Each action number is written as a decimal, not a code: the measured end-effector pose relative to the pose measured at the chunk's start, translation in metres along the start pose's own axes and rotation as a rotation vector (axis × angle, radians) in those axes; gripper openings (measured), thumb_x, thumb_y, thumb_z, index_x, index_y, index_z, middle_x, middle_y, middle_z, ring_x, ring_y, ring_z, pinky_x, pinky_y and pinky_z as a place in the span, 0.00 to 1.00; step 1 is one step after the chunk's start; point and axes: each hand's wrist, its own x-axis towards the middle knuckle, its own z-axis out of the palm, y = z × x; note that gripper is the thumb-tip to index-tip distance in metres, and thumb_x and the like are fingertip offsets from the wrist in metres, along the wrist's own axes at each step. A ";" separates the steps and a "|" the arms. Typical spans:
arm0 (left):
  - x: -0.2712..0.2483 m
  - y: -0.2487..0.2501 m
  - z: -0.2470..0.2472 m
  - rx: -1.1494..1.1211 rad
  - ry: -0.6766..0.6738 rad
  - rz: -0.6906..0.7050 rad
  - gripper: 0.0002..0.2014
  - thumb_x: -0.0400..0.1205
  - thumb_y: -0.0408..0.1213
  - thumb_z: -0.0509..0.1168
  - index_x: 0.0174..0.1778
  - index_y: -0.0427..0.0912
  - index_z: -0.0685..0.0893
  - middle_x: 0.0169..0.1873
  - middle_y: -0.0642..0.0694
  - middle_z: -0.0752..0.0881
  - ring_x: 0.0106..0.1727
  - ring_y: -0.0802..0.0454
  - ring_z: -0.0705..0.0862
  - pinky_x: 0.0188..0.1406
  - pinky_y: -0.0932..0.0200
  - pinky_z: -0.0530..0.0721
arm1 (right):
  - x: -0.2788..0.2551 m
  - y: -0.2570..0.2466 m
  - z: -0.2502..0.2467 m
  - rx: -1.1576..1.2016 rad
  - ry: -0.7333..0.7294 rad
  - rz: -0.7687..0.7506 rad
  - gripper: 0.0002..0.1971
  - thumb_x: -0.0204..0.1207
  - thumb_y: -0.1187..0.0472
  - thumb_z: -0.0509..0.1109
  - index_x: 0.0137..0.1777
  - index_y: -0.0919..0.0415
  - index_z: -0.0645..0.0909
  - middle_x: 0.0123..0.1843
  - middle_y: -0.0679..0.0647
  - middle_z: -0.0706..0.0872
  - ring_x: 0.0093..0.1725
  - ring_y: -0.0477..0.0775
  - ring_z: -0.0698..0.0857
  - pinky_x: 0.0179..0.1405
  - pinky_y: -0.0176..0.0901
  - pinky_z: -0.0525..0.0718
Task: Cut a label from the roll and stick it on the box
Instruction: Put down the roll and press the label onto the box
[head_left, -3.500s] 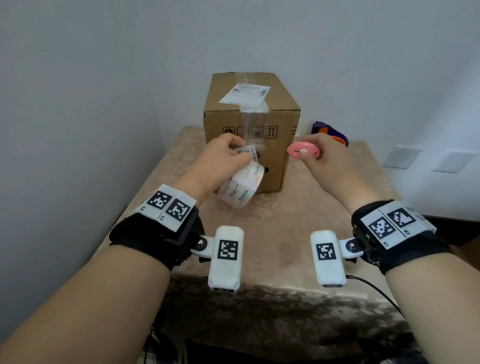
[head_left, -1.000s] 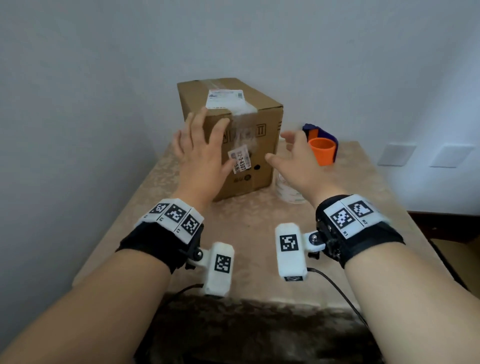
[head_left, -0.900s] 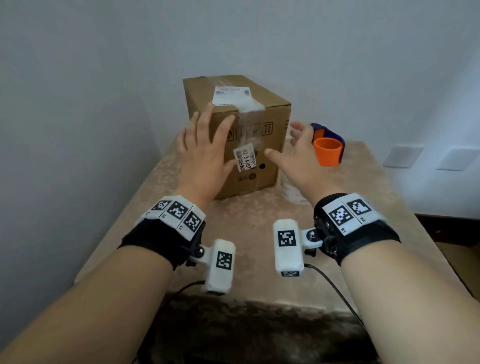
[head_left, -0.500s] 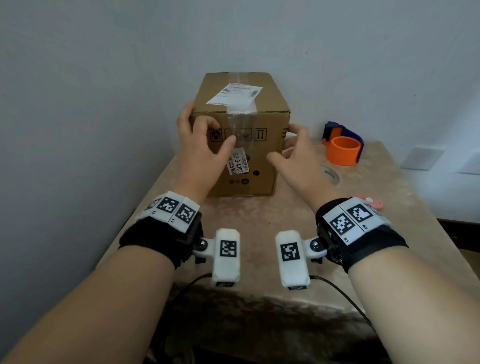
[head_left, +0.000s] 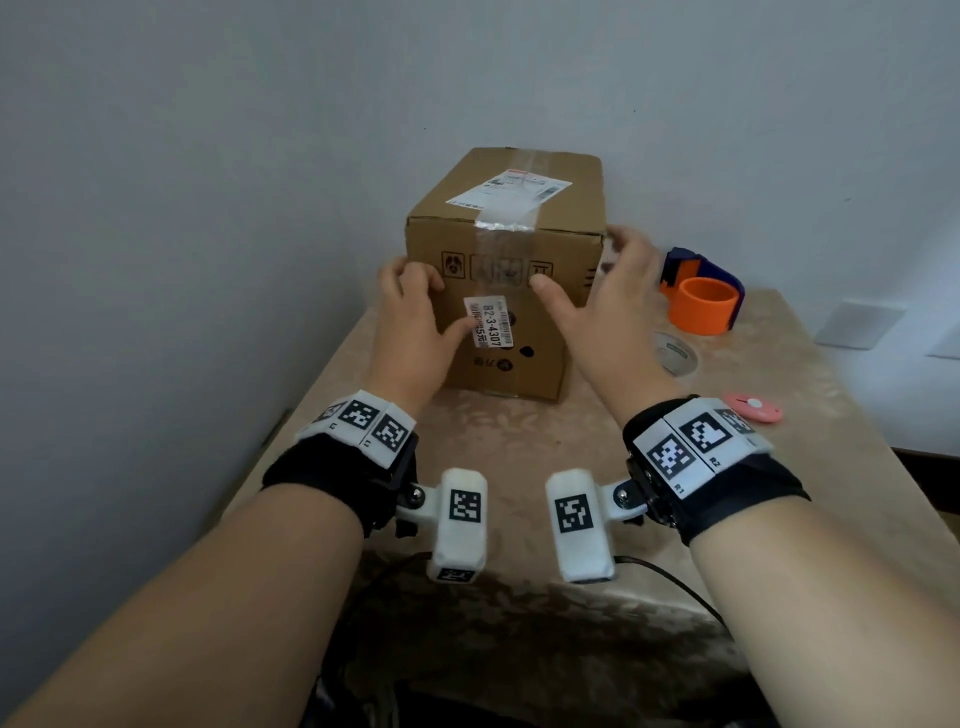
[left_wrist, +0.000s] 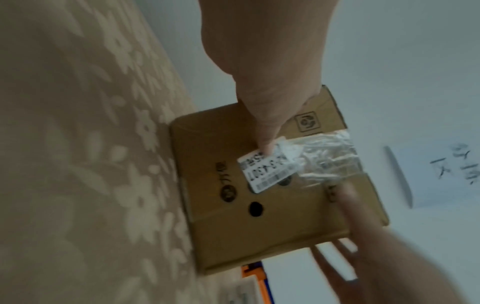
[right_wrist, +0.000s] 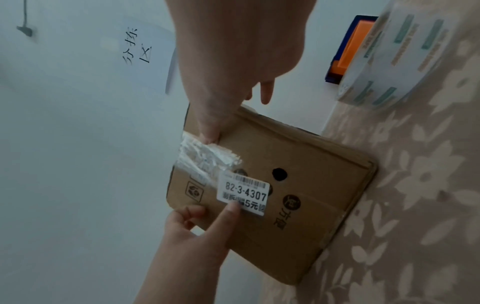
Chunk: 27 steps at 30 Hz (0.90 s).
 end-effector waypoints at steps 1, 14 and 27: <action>-0.001 -0.002 0.002 -0.006 -0.010 0.007 0.20 0.75 0.43 0.73 0.55 0.42 0.70 0.68 0.42 0.67 0.64 0.48 0.74 0.70 0.51 0.76 | 0.001 -0.003 0.000 -0.006 0.009 -0.040 0.40 0.72 0.49 0.74 0.79 0.59 0.59 0.76 0.59 0.64 0.75 0.52 0.66 0.64 0.23 0.59; 0.026 0.006 0.012 -0.133 0.078 0.142 0.31 0.76 0.45 0.71 0.74 0.47 0.70 0.76 0.39 0.60 0.75 0.45 0.67 0.77 0.51 0.71 | 0.024 -0.008 0.013 -0.255 -0.031 -0.276 0.25 0.72 0.45 0.71 0.59 0.66 0.76 0.61 0.61 0.79 0.68 0.64 0.73 0.70 0.54 0.74; 0.032 0.003 -0.011 0.281 -0.058 0.299 0.45 0.67 0.54 0.76 0.77 0.41 0.64 0.80 0.37 0.61 0.80 0.37 0.62 0.80 0.33 0.60 | 0.017 -0.006 0.011 -0.652 -0.050 -0.362 0.45 0.59 0.35 0.75 0.70 0.64 0.70 0.71 0.62 0.74 0.73 0.66 0.71 0.67 0.59 0.77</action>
